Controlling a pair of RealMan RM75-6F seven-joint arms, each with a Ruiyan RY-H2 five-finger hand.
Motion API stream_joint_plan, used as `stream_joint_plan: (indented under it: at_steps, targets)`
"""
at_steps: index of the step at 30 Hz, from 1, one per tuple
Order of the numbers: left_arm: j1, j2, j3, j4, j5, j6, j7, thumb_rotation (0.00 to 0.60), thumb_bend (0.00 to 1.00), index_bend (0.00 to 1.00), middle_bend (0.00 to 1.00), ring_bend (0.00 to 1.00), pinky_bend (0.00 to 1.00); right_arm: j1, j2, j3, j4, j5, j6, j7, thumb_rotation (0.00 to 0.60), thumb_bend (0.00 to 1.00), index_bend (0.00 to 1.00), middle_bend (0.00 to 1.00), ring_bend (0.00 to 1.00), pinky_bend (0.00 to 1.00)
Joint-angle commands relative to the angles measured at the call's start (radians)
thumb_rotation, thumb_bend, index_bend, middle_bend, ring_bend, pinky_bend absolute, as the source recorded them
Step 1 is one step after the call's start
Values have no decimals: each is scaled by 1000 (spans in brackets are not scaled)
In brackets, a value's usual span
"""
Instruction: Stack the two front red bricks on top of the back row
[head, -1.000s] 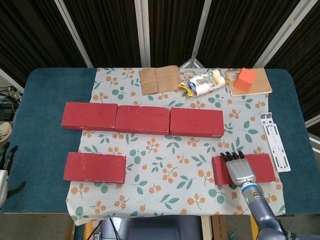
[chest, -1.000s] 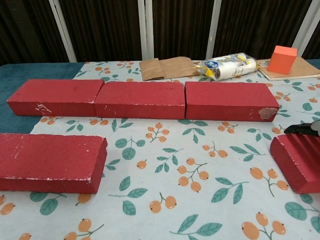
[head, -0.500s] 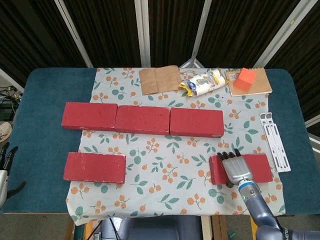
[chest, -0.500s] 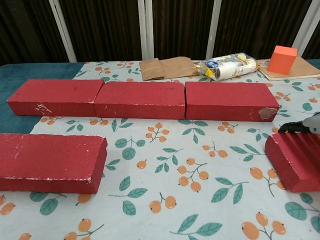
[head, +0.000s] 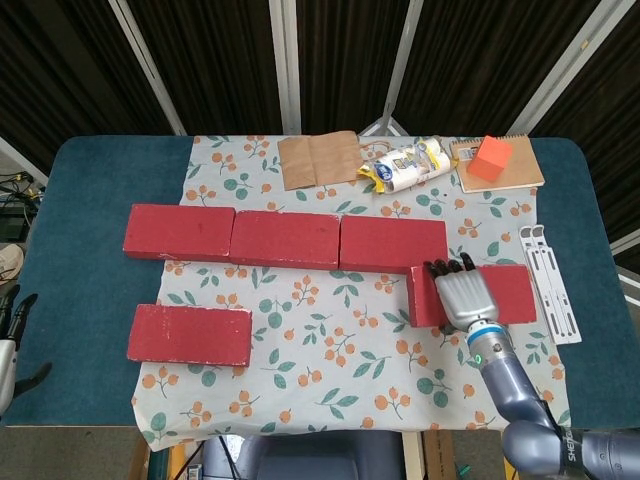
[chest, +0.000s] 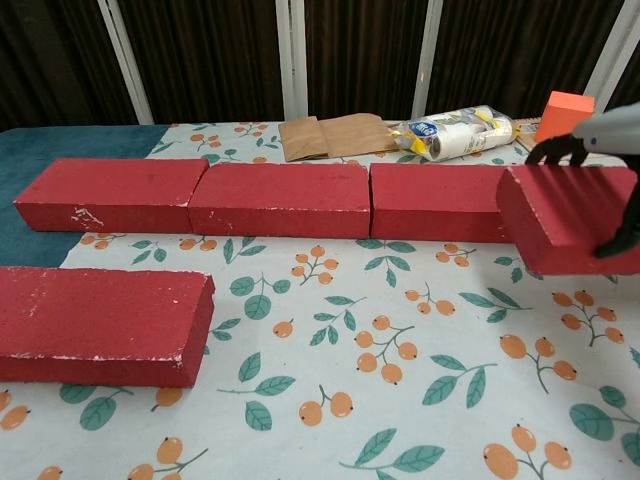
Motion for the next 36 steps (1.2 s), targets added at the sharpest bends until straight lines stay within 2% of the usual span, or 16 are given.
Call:
stream_joint_plan:
  at_steps: [1, 4, 7, 11, 15, 17, 21, 27, 31, 36]
  targets:
    - [-1, -1, -1, 1, -2, -1, 2, 600, 39, 129, 21, 0, 61, 136, 44, 87, -23, 193, 3, -82, 600, 214, 286, 292, 261, 0]
    - [-3, -4, -3, 2, -6, -3, 8, 600, 39, 129, 21, 0, 61, 261, 26, 126, -3, 364, 34, -186, 600, 214, 286, 292, 264, 0]
    - [-4, -8, -4, 2, -11, -5, 17, 600, 39, 130, 21, 0, 61, 407, -39, 166, 59, 570, 87, -309, 600, 214, 286, 292, 266, 0]
    - [-6, -12, -7, 3, -18, -6, 26, 600, 39, 130, 21, 0, 61, 593, -185, 229, 220, 810, 158, -459, 600, 214, 286, 294, 272, 0]
    - [-6, -13, -8, 5, -23, -7, 28, 600, 39, 131, 21, 0, 61, 723, -335, 287, 430, 986, 195, -589, 600, 214, 286, 296, 274, 0]
    - [-6, -13, -10, 6, -26, -6, 28, 600, 38, 131, 21, 0, 61, 758, -388, 307, 515, 1026, 196, -629, 600, 214, 286, 297, 276, 0]
    - [-6, -14, -17, 10, -40, -5, 30, 600, 39, 132, 21, 0, 61, 828, -518, 361, 757, 1092, 173, -731, 600, 213, 286, 301, 278, 0]
    - [-7, -20, -36, 20, -78, -3, 36, 600, 39, 133, 21, 0, 61, 842, -609, 414, 950, 1087, 87, -778, 600, 214, 289, 302, 281, 0]
    - [-15, -26, -44, 25, -101, -18, 46, 600, 39, 133, 21, 0, 61, 835, -653, 453, 1043, 1076, 41, -811, 600, 214, 289, 302, 281, 0]
    - [-23, -32, -45, 28, -115, -29, 59, 600, 39, 133, 21, 0, 61, 807, -676, 501, 1091, 1053, -10, -818, 600, 214, 289, 302, 281, 0]
